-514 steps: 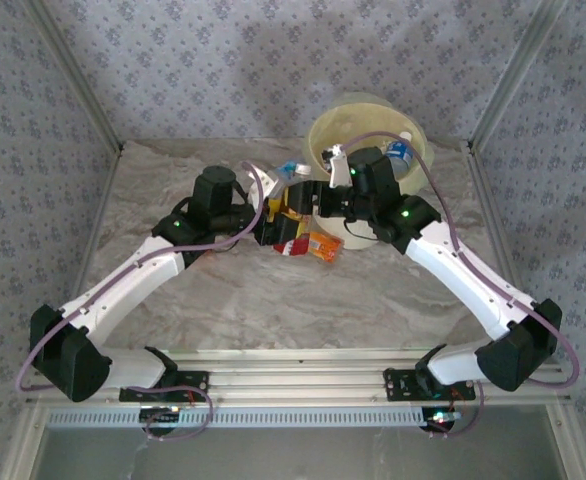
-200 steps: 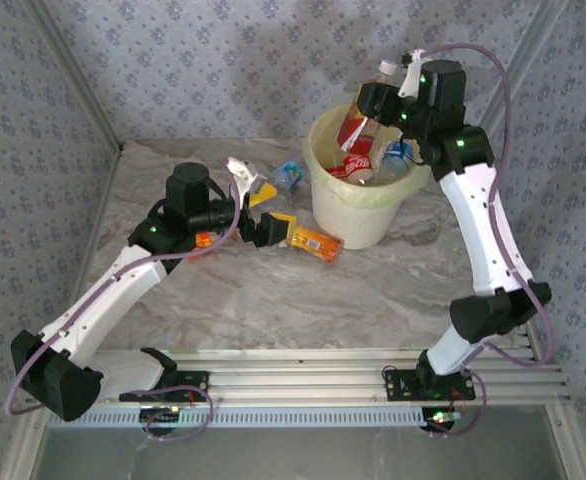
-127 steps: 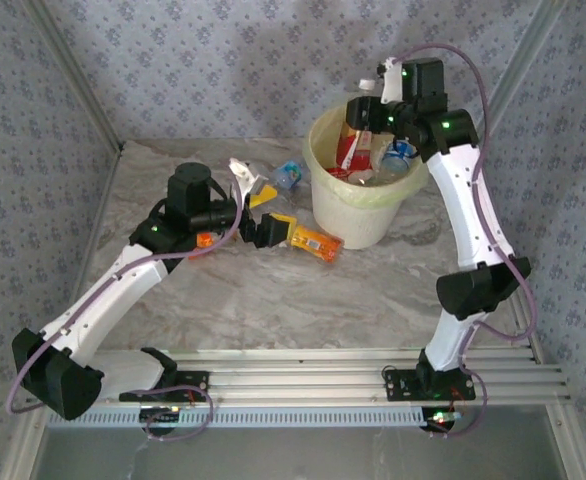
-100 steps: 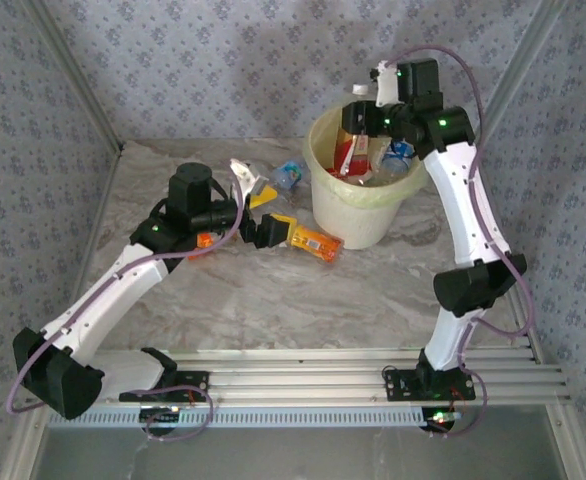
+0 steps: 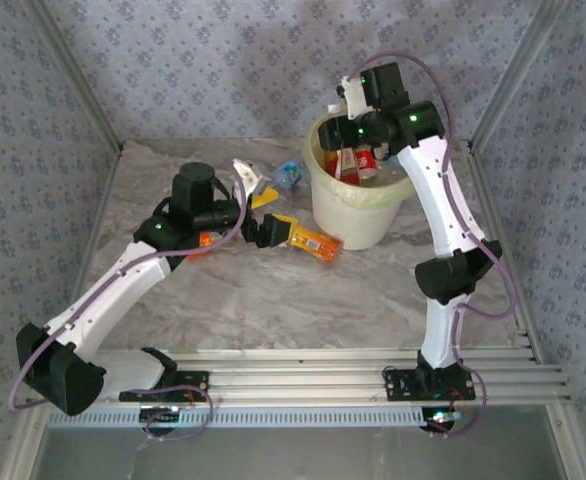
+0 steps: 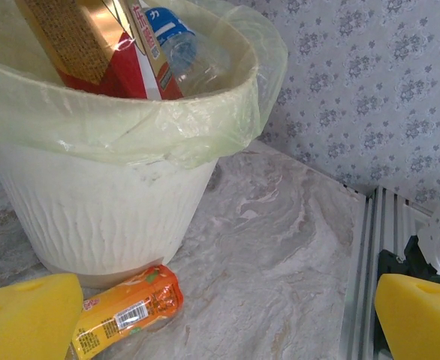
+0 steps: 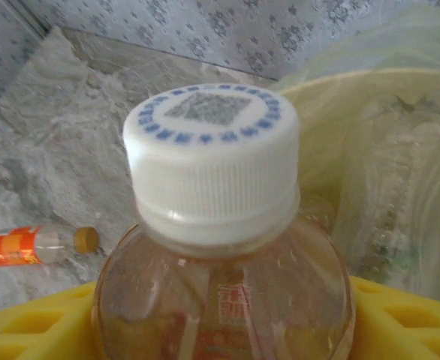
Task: Put the plastic bottles in the bin
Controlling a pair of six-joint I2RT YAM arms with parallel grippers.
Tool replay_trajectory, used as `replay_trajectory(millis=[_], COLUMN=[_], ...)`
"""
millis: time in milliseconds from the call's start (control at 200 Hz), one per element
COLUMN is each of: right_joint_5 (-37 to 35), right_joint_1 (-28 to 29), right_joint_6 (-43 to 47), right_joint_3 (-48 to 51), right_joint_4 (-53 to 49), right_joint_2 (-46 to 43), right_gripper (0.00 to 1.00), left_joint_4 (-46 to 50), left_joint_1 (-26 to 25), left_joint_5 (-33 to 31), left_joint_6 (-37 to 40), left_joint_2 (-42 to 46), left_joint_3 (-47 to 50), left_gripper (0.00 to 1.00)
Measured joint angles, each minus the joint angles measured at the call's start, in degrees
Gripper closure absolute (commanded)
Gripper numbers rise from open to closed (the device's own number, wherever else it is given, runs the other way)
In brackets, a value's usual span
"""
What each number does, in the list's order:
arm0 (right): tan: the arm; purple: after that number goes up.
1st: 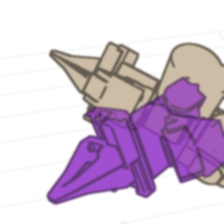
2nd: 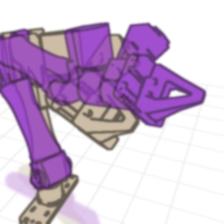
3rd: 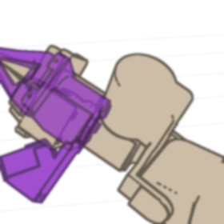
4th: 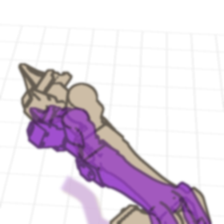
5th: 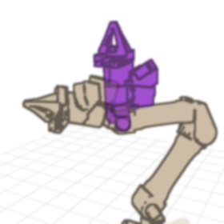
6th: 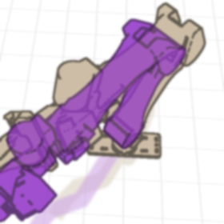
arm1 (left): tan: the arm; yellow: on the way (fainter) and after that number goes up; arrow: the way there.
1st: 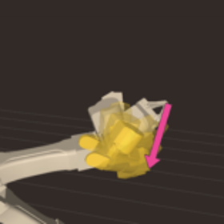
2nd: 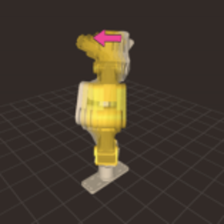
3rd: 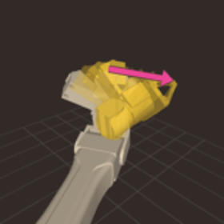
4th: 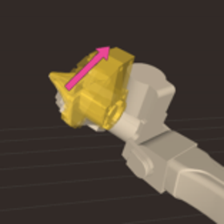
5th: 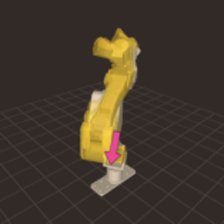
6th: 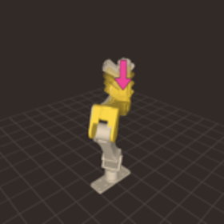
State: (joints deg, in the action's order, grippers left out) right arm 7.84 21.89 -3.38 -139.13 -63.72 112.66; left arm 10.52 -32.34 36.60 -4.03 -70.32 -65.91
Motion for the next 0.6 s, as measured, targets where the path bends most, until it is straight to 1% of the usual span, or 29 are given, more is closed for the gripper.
replay_trajectory(millis=[70,145,275,365,460,525,600], right_joint_5=[-1.07,-2.19,-4.31,-5.77,-6.38,-6.34,-6.16], right_joint_1=[0.00,0.00,0.00,0.00,0.00,0.00,0.09], right_joint_6=[0.02,-0.02,-0.26,-1.05,-2.27,-2.67,-3.43], right_joint_3=[0.00,0.00,0.02,1.31,4.66,6.75,8.59], right_joint_4=[-1.18,-1.36,-1.16,0.11,2.54,4.37,6.23], right_joint_2=[0.00,0.00,-0.15,-1.29,-3.87,-5.62,-6.88], right_gripper=[0.16,0.13,0.12,0.18,0.29,0.33,0.35], left_joint_4=[-0.02,0.00,-0.02,-0.02,0.00,0.00,0.04], left_joint_1=[-0.02,-0.02,-0.02,-0.02,0.00,-0.02,-0.02], left_joint_5=[0.02,0.00,0.00,0.00,0.00,0.00,-0.02], left_joint_6=[0.00,-0.02,-0.02,-0.02,0.00,0.00,0.02], left_joint_2=[-0.20,-0.35,-0.35,-0.35,-0.35,-0.35,-0.35], left_joint_3=[0.00,0.00,0.00,0.00,0.00,0.00,0.00], left_gripper=[0.00,0.00,0.00,0.00,0.00,0.00,0.00])
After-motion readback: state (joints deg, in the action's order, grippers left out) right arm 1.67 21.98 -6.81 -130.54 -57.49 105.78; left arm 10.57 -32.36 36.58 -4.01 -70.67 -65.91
